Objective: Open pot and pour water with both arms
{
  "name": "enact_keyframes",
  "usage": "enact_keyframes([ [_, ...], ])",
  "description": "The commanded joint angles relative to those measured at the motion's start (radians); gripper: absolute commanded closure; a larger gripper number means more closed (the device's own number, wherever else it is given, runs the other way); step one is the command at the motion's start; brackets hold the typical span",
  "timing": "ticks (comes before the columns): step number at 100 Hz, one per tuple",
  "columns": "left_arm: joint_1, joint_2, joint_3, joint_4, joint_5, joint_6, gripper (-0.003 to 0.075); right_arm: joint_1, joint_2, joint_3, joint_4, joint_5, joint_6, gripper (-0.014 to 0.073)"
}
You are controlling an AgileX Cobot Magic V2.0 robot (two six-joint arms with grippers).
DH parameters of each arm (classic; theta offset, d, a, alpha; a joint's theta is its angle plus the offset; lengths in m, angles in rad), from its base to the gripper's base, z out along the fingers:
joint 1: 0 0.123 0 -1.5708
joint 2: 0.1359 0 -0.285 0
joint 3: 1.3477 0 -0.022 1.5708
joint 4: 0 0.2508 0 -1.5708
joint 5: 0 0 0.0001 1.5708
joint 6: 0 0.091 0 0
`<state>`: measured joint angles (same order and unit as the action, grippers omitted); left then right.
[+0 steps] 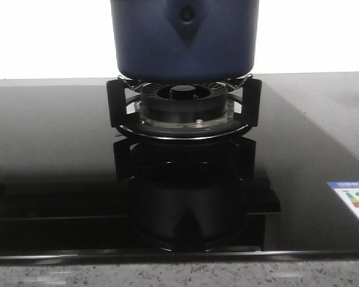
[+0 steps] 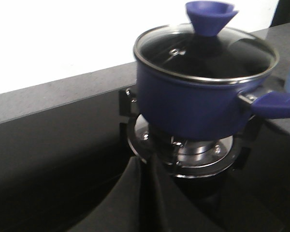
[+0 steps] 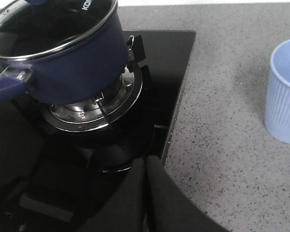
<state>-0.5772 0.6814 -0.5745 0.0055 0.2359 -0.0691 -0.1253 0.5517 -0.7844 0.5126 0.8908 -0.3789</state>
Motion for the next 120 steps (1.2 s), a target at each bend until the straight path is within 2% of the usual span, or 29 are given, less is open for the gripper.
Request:
enact_keyframes([
  [1,-0.029,0.006,-0.051,-0.017,-0.092,0.005,0.074,0.001,0.021,-0.048,0.016,-0.063,0.008,0.0659],
  [12,-0.072,0.006,-0.084,-0.05,-0.065,0.005,0.0739,0.001,0.021,-0.051,0.021,-0.065,0.008,0.0659],
  [22,-0.113,0.006,-0.138,-0.123,0.025,0.005,0.0738,0.001,0.021,-0.051,0.021,-0.06,0.008,0.0659],
  [34,-0.136,0.006,-0.23,-0.257,0.165,0.005,0.0738,0.001,0.021,-0.051,0.021,-0.062,0.008,0.0659],
  [47,-0.136,0.018,-0.342,-0.387,0.285,0.086,0.0738,0.001,0.021,-0.051,0.021,-0.064,0.008,0.0659],
  [59,-0.136,0.06,-0.437,-0.525,0.396,0.103,0.0738,0.002,0.021,-0.051,0.021,-0.062,0.008,0.0659],
  [77,-0.136,0.13,-0.519,-0.787,0.52,0.205,0.0738,0.002,0.021,-0.051,0.021,-0.046,0.008,0.0659],
  [88,-0.136,0.147,-0.529,-0.97,0.611,0.331,0.0736,0.002,0.021,-0.051,0.021,-0.04,0.008,0.0659],
  [104,-0.136,0.187,-0.529,-1.266,0.886,0.756,0.0724,0.002,0.021,-0.051,0.021,-0.04,0.008,0.0659],
  [110,-0.136,0.199,-0.529,-1.287,0.929,0.955,0.0724,0.002,0.021,-0.051,0.021,-0.042,0.008,0.0659],
  [117,-0.132,0.204,-0.529,-1.229,0.895,1.089,0.0724,0.002,0.021,-0.051,0.021,-0.049,0.008,0.0659],
  [120,-0.132,0.204,-0.529,-1.185,0.852,1.104,0.0724,0.002,0.021,-0.051,0.021,-0.054,0.008,0.0659],
])
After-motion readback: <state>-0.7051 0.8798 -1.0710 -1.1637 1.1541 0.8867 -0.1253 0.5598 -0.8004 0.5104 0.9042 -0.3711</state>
